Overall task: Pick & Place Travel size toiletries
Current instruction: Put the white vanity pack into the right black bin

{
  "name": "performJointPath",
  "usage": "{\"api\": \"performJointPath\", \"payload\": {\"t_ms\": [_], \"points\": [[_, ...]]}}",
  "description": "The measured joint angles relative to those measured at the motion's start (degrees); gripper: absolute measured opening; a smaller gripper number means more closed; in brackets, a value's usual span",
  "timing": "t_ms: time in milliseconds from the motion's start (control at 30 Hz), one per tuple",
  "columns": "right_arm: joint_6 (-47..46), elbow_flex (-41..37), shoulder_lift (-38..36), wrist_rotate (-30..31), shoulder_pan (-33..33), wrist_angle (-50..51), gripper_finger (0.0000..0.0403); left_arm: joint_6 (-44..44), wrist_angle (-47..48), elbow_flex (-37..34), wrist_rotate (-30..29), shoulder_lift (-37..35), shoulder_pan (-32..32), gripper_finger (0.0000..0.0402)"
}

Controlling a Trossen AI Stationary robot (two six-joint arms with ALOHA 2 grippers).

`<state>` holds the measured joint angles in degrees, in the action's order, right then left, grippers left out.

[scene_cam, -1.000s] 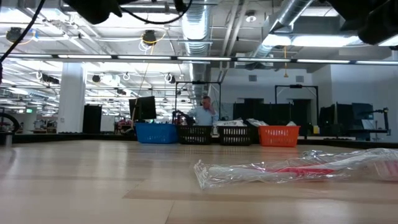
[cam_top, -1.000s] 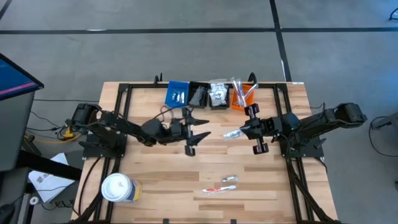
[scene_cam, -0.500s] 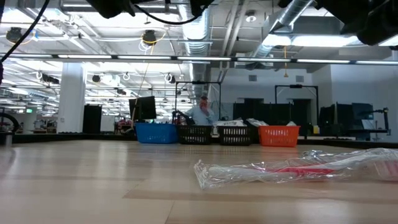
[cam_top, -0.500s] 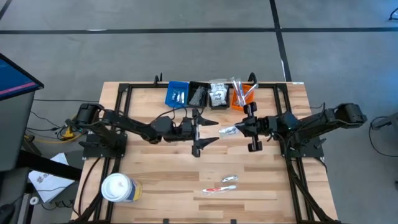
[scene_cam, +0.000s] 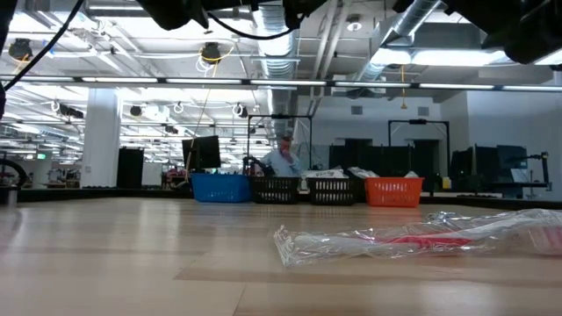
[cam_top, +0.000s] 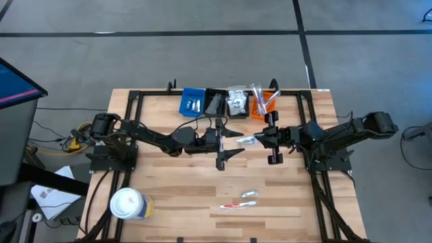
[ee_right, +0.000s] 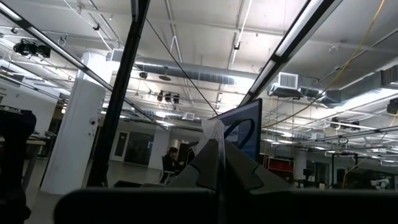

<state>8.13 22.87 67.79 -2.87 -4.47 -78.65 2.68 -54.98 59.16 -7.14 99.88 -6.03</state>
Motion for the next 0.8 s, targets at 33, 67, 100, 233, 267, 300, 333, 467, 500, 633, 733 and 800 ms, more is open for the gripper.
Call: {"api": "performJointPath", "payload": {"t_ms": [33,67,100,233,267,300,333,467,500,633,733,800], "points": [[0.01,0.0,0.0,0.0,0.0,0.03,0.0,0.0,0.03,0.0,0.0,0.0,-0.03,0.0237],[0.01,0.0,0.0,0.0,0.0,0.04,0.0,-0.07,0.06,0.0,0.0,0.0,-0.03,0.0226],[-0.01,0.0,0.0,0.0,0.01,0.14,0.0,-0.15,0.01,0.0,0.0,0.0,-0.03,0.0213],[-0.01,0.0,0.0,0.0,0.07,0.22,0.0,-1.47,0.0,0.0,-0.02,0.0,-0.01,0.014],[0.0,0.0,0.0,0.0,0.08,0.24,0.0,-1.49,-0.03,0.0,-0.01,0.0,-0.01,0.0116],[-0.01,0.0,0.0,-0.01,0.09,0.24,0.0,-1.49,-0.02,0.0,-0.02,0.0,-0.01,0.0092],[-0.01,0.0,0.0,0.0,0.09,0.22,0.0,-1.47,-0.01,0.0,-0.02,0.0,-0.01,0.0067],[-0.03,0.0,0.0,0.0,0.09,0.26,0.0,-1.68,0.06,0.0,0.07,0.0,-0.01,0.0016],[-0.03,0.0,-0.01,0.0,0.09,0.42,0.0002,-1.85,0.13,0.0,0.09,0.0,-0.03,0.0017],[-1.23,0.0,-0.06,-0.02,0.09,1.36,0.0027,-3.18,5.75,-0.01,0.09,-2.9,-0.32,0.0011],[-3.74,0.11,-1.63,-0.04,0.49,3.4,0.0064,-5.17,14.75,0.0,0.03,-6.76,-0.32,0.0009],[-5.75,0.44,-3.54,-0.03,1.12,7.3,0.0092,-7.77,20.43,0.02,0.02,-8.9,-0.46,0.0009]]}}
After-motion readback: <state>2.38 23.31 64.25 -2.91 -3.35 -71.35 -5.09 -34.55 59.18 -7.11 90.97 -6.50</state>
